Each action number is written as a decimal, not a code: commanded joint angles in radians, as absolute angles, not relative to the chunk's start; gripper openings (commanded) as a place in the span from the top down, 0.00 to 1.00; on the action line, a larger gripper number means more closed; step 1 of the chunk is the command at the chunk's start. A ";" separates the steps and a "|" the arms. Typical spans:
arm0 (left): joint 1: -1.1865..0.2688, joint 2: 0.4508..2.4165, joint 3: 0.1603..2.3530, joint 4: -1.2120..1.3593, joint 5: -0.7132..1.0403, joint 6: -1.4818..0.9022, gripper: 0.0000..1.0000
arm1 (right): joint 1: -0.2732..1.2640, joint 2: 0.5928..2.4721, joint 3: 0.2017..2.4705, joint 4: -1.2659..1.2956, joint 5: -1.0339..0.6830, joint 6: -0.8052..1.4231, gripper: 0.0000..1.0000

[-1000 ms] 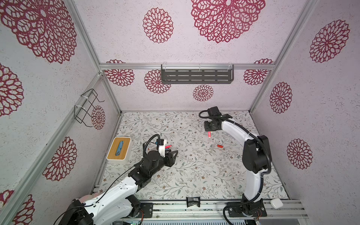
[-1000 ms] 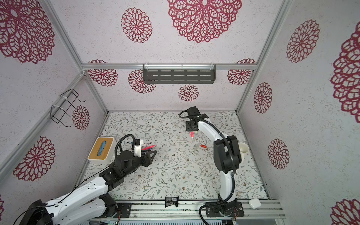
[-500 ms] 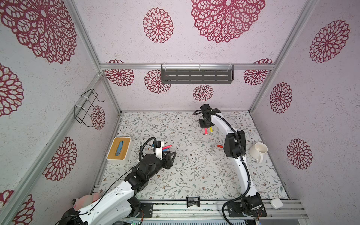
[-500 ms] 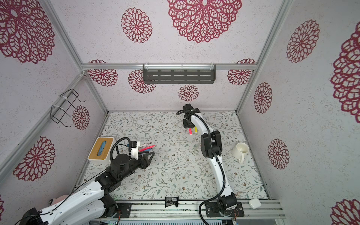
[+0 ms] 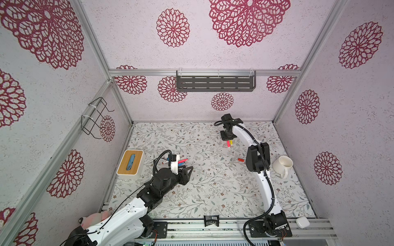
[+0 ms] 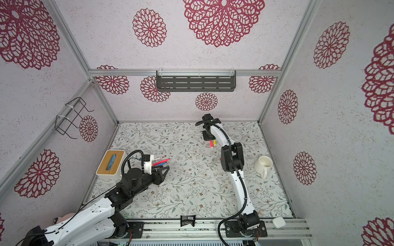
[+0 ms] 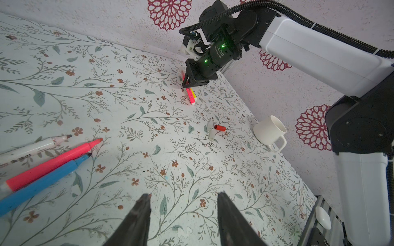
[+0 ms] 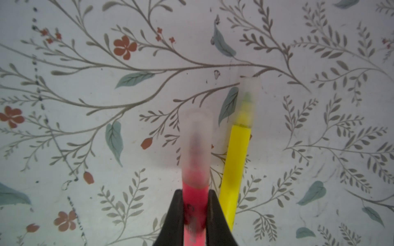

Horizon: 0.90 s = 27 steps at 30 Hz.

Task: Insert the pens into the pen caps
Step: 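Open the left gripper and carry the capped marker away with the right gripper, then lower the capped pink marker beside the yellow highlighter and open the right gripper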

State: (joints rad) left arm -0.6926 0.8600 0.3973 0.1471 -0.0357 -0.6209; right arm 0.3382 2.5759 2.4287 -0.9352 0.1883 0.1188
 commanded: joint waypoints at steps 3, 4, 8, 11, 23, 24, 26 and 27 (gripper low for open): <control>-0.699 0.868 0.413 0.152 -0.045 -0.611 0.47 | 0.317 2.583 2.457 -0.910 0.240 0.087 0.80; -0.698 0.871 0.416 0.152 -0.044 -0.609 0.47 | 0.318 2.580 2.459 -0.910 0.250 0.086 0.78; -0.698 0.875 0.423 0.149 -0.044 -0.608 0.47 | 0.319 2.551 2.459 -0.907 0.273 0.093 0.62; -0.698 0.874 0.429 0.146 -0.042 -0.606 0.47 | 0.323 2.520 2.457 -0.907 0.293 0.100 0.60; -0.698 0.867 0.450 0.118 -0.040 -0.604 0.47 | 0.359 2.456 2.378 -0.809 0.011 0.112 0.61; -0.699 0.862 0.448 0.114 -0.042 -0.604 0.47 | 0.359 2.468 2.378 -0.806 -0.004 0.123 0.60; -0.696 0.855 0.444 0.113 -0.048 -0.604 0.47 | 0.358 2.493 2.379 -0.804 -0.013 0.138 0.60; -0.697 0.852 0.444 0.110 -0.049 -0.603 0.47 | 0.358 2.504 2.379 -0.803 -0.011 0.145 0.60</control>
